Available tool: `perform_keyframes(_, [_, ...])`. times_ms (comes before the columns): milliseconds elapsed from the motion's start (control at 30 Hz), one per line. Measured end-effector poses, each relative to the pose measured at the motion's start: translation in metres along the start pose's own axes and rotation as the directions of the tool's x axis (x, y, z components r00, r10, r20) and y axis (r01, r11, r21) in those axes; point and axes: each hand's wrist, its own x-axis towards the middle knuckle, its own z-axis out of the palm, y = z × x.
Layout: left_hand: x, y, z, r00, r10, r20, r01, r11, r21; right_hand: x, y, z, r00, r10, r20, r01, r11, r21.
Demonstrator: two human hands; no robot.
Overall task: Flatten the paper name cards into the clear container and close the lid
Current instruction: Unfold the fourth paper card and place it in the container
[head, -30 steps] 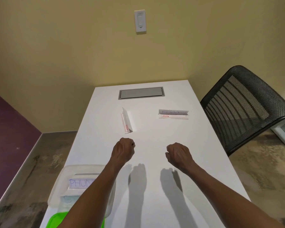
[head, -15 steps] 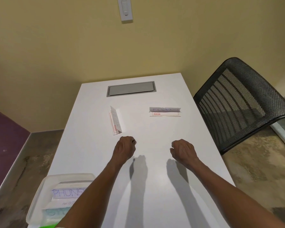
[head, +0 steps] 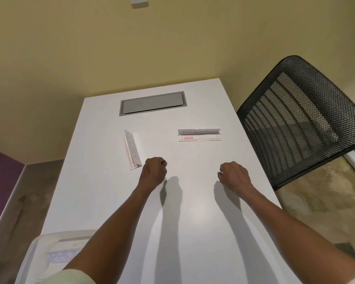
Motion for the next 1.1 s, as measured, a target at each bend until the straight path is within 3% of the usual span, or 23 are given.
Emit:
perform_keyframes(200, [0.036, 0.004, 0.007, 0.991, -0.135, 0.021, 0.137, 0.978, -0.159, 0.036, 0.013, -0.005, 0.999, 0.024, -0.025, -0.023, 0.999, 0.023])
perform_keyframes(500, [0.094, 0.006, 0.014, 0.995, -0.096, -0.011, 0.093, 0.986, -0.140, 0.094, 0.025, -0.005, 0.997, 0.069, -0.041, -0.066, 0.995, 0.078])
perform_keyframes(700, [0.129, 0.014, 0.028, 0.989, -0.146, -0.015, 0.136, 0.952, -0.275, 0.137, 0.035, 0.006, 0.985, 0.172, -0.036, -0.157, 0.954, 0.255])
perform_keyframes(833, [0.153, 0.023, 0.032, 0.987, -0.156, -0.021, 0.142, 0.937, -0.321, 0.171, 0.046, 0.010, 0.959, 0.284, -0.001, -0.261, 0.884, 0.388])
perform_keyframes(1100, [0.197, 0.038, 0.039, 0.953, -0.283, 0.105, 0.299, 0.832, -0.467, 0.209, 0.053, 0.008, 0.927, 0.315, 0.204, -0.375, 0.805, 0.459])
